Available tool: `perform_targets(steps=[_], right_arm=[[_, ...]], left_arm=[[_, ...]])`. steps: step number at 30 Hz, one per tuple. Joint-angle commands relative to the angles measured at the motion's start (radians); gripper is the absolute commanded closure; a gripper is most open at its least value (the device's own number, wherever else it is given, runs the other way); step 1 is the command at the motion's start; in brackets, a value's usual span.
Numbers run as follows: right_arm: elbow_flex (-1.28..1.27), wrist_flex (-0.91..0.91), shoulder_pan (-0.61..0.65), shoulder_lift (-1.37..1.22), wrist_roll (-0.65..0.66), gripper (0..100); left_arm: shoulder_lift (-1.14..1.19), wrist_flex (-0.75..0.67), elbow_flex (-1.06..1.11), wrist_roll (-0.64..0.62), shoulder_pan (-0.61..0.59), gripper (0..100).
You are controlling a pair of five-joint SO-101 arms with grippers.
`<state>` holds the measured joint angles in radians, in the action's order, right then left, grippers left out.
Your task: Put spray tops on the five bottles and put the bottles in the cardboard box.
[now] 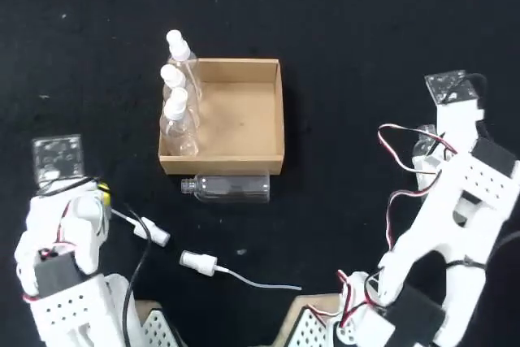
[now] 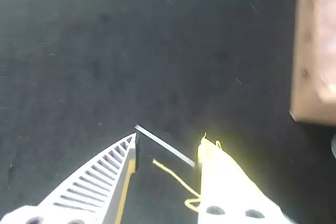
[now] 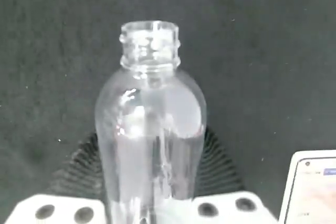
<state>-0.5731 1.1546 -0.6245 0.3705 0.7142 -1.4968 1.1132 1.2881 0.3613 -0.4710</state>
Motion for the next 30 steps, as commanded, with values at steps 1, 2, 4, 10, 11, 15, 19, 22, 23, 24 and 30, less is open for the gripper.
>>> perform_targets(steps=[1, 2, 4, 10, 11, 15, 19, 22, 23, 24, 30], right_arm=[[0.051, 0.009, 0.028, 0.051, -0.008, 98.8], [0.047, 0.009, 0.028, 0.051, -0.006, 98.8], [0.030, 0.005, 0.029, 0.056, -0.005, 98.8], [0.022, 0.003, 0.029, 0.051, -0.005, 98.8], [0.019, 0.002, 0.029, 0.053, -0.005, 98.8], [0.018, 0.002, 0.026, 0.053, -0.003, 98.8], [0.016, 0.002, 0.021, 0.051, -0.003, 98.8], [0.013, 0.008, 0.021, 0.051, -0.003, 98.8], [0.013, 0.009, 0.021, 0.051, -0.003, 98.8], [0.013, 0.009, 0.021, 0.051, -0.003, 98.8], [0.013, 0.009, 0.021, 0.051, -0.003, 98.8]], left_arm=[[0.138, 0.086, -0.148, 0.227, 0.110, 82], [0.169, 0.115, -0.171, 0.299, 0.134, 79], [0.221, 0.149, -0.206, 0.428, 0.176, 78], [0.341, 0.153, -0.223, 0.666, 0.309, 80], [0.356, 0.153, -0.223, 0.692, 0.325, 80], [0.394, 0.161, -0.216, 0.758, 0.381, 80], [0.396, 0.149, -0.156, 0.795, 0.449, 80], [0.396, 0.069, -0.096, 0.799, 0.475, 80], [0.396, 0.041, -0.074, 0.801, 0.476, 80], [0.396, 0.017, -0.048, 0.801, 0.476, 80], [0.396, -0.086, 0.054, 0.804, 0.476, 80]])
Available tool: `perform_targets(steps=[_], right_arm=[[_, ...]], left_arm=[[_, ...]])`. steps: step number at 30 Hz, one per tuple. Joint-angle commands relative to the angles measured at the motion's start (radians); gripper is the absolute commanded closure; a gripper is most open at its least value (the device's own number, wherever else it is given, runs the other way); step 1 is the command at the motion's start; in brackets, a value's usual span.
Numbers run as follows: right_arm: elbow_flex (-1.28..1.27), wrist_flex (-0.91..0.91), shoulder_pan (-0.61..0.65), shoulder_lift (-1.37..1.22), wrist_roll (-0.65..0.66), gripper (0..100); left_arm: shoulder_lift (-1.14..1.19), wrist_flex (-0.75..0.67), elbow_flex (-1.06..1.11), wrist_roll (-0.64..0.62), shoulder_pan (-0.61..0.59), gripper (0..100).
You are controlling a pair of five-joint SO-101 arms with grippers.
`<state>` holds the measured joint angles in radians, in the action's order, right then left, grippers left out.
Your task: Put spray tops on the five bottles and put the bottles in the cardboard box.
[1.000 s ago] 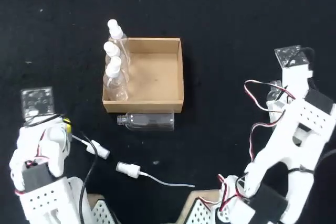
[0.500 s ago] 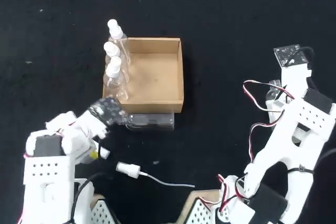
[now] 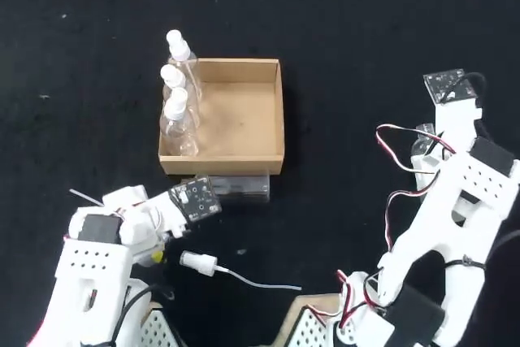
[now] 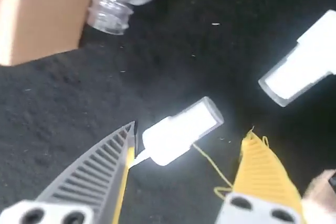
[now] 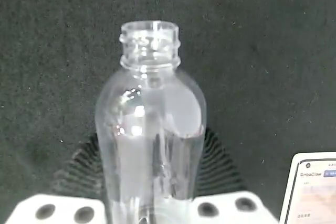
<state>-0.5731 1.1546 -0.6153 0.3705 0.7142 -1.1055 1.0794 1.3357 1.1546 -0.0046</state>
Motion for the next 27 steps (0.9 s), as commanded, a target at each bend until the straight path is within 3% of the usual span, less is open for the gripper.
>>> perform_targets(steps=[1, 7, 11, 23, 27], right_arm=[[0.013, 0.009, 0.012, 0.051, -0.003, 98.8], [-0.005, 0.009, 0.012, 0.051, -0.003, 98.8], [-0.008, 0.009, 0.012, 0.051, -0.003, 98.8], [-0.008, 0.009, 0.012, 0.051, -0.003, 98.8], [-0.008, 0.009, 0.012, 0.056, -0.003, 98.8]], left_arm=[[0.005, -0.075, 0.021, 0.011, 0.010, 81], [0.005, -0.180, 0.087, 0.008, 0.002, 86], [0.005, -0.094, 0.084, 0.008, -0.001, 97], [0.003, 0.195, -0.153, 0.009, -0.005, 96], [0.012, 0.103, -0.154, 0.003, -0.163, 96]])
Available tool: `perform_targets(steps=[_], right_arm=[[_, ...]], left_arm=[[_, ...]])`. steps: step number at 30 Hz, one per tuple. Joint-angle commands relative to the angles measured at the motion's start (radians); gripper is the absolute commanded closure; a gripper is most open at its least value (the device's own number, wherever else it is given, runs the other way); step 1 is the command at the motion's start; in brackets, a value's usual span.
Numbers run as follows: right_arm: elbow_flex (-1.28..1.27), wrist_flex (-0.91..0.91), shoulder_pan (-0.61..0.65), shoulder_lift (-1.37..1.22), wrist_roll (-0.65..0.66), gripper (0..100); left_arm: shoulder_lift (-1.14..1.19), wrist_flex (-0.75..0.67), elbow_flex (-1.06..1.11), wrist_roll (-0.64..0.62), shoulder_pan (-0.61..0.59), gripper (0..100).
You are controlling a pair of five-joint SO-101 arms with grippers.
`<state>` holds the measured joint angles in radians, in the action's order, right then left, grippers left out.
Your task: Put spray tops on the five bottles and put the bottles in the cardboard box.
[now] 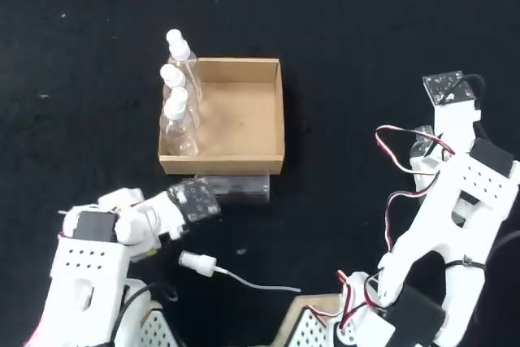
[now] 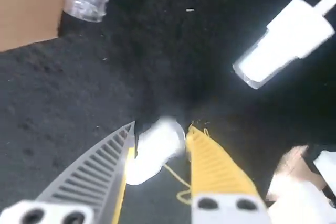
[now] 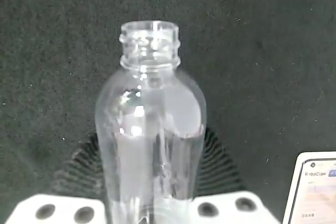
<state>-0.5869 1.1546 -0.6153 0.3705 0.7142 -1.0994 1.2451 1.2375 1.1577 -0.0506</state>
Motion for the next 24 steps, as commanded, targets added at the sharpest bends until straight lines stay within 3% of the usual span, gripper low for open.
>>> perform_targets(steps=[1, 7, 11, 14, 18, 24], right_arm=[[0.005, 0.009, 0.012, 0.056, -0.003, 98.8], [0.005, 0.009, 0.018, 0.056, -0.003, 98.8], [0.005, 0.009, 0.018, 0.053, -0.006, 98.7], [0.005, 0.009, 0.020, 0.051, -0.009, 98.7], [0.005, 0.009, 0.015, 0.051, -0.009, 98.7], [0.005, 0.038, 0.012, 0.051, -0.005, 98.7]], left_arm=[[0.000, -0.112, -0.042, -0.002, -0.183, 96], [0.009, -0.344, 0.007, -0.014, -0.515, 97], [0.000, -0.371, 0.002, -0.023, -0.573, 97], [0.009, -0.230, -0.082, 0.015, -0.516, 90], [0.011, -0.026, -0.183, 0.043, -0.340, 78], [0.011, 0.032, -0.203, 0.057, -0.130, 77]])
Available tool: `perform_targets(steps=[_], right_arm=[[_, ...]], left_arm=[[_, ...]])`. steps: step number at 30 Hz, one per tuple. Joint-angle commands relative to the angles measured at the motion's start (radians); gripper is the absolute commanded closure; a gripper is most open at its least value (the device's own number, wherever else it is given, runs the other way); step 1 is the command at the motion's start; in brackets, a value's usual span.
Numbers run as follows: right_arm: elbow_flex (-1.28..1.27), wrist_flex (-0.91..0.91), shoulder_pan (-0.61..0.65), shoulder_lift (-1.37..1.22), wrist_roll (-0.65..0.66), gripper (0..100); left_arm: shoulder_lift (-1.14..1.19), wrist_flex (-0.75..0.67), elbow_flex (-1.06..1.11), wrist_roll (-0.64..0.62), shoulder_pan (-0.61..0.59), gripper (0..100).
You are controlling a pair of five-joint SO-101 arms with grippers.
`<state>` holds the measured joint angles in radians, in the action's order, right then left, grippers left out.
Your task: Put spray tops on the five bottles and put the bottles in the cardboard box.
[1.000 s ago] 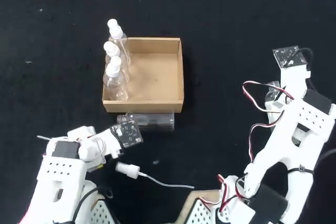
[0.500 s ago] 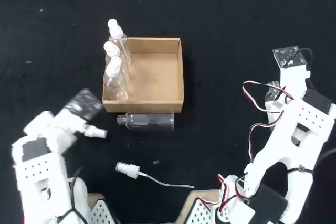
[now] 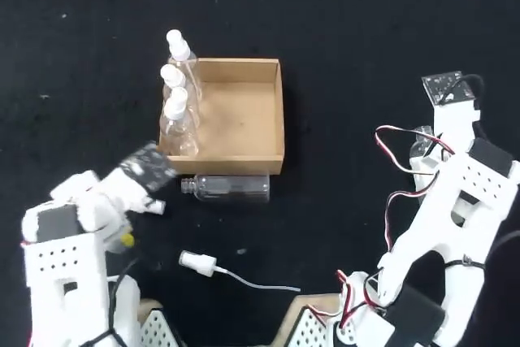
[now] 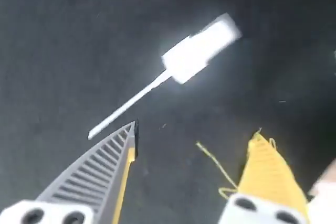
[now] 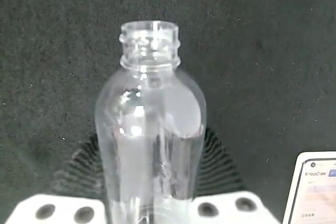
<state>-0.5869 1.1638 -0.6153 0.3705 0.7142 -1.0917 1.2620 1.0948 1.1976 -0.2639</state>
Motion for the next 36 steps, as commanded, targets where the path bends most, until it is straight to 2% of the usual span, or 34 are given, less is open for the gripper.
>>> perform_targets(steps=[1, 9, 19, 28, 36], right_arm=[[0.005, 0.040, 0.012, 0.054, -0.005, 98.7], [0.012, 0.055, 0.018, 0.058, -0.005, 98.7], [0.012, 0.054, 0.017, 0.058, -0.005, 98.7], [0.012, 0.054, 0.014, 0.058, -0.005, 98.7], [0.012, 0.054, 0.012, 0.058, -0.005, 98.7]], left_arm=[[0.003, 0.000, -0.059, 0.017, 0.105, 77], [0.020, -0.261, 0.071, 0.015, 0.133, 77], [0.364, -0.278, -0.120, 0.015, 0.130, 77], [0.535, -0.282, -0.208, 0.040, 0.137, 77], [0.623, -0.436, -0.148, 0.058, 0.125, 77]])
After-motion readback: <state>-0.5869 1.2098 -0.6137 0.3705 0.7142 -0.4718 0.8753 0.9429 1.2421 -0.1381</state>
